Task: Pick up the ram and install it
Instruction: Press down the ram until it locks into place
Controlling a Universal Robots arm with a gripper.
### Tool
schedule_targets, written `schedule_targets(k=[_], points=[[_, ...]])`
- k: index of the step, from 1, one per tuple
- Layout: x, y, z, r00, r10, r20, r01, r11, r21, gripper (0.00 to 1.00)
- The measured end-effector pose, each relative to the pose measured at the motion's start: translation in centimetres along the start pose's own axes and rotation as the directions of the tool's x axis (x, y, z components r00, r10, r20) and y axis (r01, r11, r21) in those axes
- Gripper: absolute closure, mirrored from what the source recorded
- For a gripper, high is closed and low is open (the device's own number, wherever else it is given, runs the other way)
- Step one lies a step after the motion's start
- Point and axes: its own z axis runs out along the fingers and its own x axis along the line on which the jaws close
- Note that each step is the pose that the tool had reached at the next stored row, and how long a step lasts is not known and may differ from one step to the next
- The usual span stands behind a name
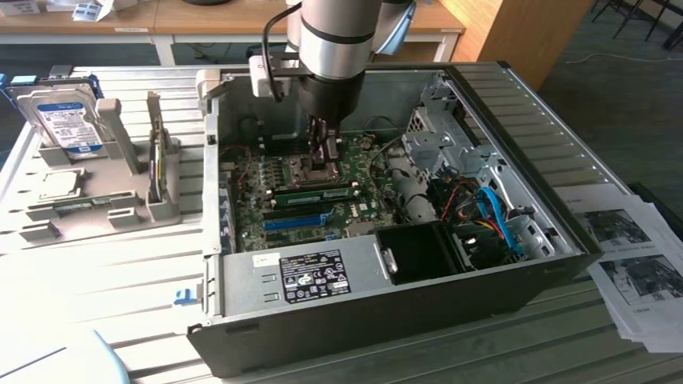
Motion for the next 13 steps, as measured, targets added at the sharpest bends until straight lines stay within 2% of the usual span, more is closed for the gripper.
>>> schedule_targets(k=[4,6,13], points=[[0.0,-0.52,-0.01,1.0,0.0,0.0,0.0,1.0,-0.0002,0.91],[0.0,-1.51,-0.03,1.0,0.0,0.0,0.0,1.0,-0.0002,0.91],[0.0,-1.52,-0.48,1.0,0.0,0.0,0.0,1.0,-0.0002,0.91]])
